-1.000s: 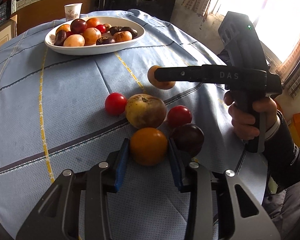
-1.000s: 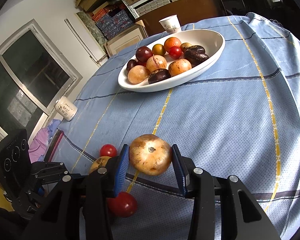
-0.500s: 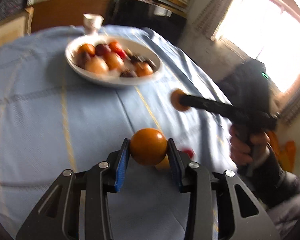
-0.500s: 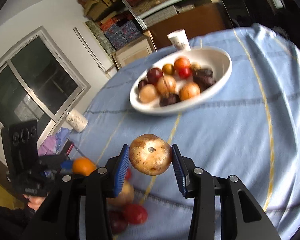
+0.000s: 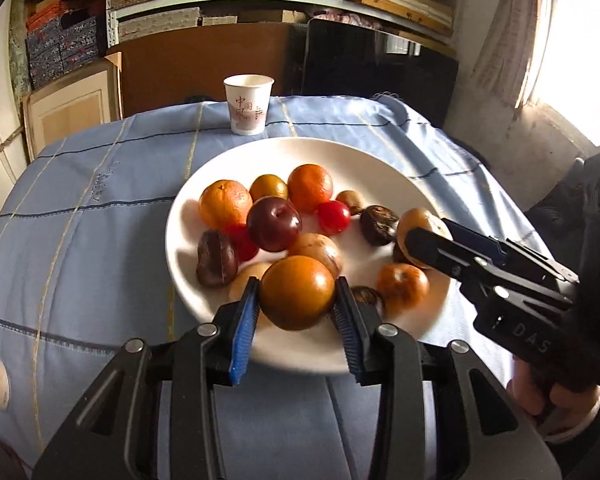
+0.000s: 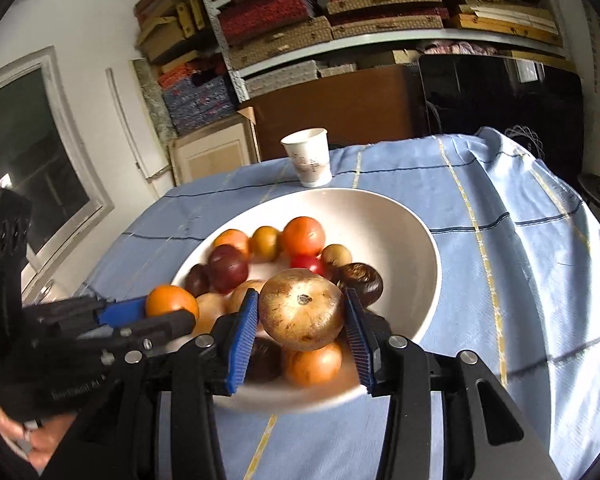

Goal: Organize fruits
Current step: 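Place both fruits on the white plate and open both tools, then move both tools back over the remaining fruit pile, then grasp a red tomato with the right tool while the left tool grasps a dark red plum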

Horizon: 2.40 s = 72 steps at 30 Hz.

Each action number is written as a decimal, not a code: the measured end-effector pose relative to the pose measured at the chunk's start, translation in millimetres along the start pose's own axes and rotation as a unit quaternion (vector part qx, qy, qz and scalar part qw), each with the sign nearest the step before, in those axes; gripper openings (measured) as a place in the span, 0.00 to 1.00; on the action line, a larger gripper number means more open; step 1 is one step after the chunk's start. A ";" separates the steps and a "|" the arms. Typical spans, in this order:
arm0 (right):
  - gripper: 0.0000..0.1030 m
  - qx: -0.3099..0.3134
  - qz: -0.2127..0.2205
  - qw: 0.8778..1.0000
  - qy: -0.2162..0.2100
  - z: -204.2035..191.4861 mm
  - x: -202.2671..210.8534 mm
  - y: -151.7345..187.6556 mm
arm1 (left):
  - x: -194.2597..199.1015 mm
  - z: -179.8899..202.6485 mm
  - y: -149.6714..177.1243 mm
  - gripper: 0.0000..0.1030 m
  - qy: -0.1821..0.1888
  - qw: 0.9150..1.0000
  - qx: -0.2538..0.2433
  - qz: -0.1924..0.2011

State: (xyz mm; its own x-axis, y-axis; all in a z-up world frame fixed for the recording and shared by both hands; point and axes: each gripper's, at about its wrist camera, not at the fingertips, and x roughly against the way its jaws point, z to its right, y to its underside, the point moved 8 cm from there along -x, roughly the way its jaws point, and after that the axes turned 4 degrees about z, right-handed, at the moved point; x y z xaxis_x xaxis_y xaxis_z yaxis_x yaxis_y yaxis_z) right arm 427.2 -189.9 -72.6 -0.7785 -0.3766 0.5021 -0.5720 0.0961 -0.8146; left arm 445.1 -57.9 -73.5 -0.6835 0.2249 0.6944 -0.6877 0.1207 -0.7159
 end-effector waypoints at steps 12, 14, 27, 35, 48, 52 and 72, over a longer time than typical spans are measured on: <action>0.62 -0.017 0.043 0.998 -0.031 -8.1 58.6 5.0 | 64.8 -6.9 5.0 0.89 -0.054 0.997 -0.010 0.060; 0.63 -0.015 0.042 0.998 -0.035 -9.9 72.2 15.0 | 78.0 -9.0 13.9 0.93 -0.064 0.995 -0.010 0.070; 0.63 0.046 -0.044 0.995 -0.082 -41.5 120.9 108.4 | 105.8 -55.1 110.6 0.95 -0.069 0.994 0.079 0.029; 0.62 0.061 -0.085 0.987 -0.120 -59.5 126.7 128.0 | 116.5 -70.1 128.4 0.95 -0.080 0.991 0.099 0.037; 0.43 0.026 -0.151 0.979 -0.133 -52.2 122.9 157.9 | 120.5 -76.9 132.8 0.96 -0.066 0.990 0.123 0.035; 0.42 0.019 -0.161 0.978 -0.135 -51.4 121.1 161.5 | 120.5 -73.8 132.5 0.95 -0.060 0.990 0.120 0.034; 0.29 -0.090 -0.125 0.976 -0.154 -20.8 122.0 137.4 | 149.7 34.1 143.1 0.94 0.143 0.988 -0.042 0.040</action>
State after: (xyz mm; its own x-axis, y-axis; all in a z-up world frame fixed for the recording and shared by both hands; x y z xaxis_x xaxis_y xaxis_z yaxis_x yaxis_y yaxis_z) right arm 248.2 -203.5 -117.3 -0.5100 -0.6657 0.5447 -0.7919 0.1162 -0.5995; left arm 236.0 -40.0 -69.5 -0.6292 0.5002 0.5948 -0.6032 0.1683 -0.7796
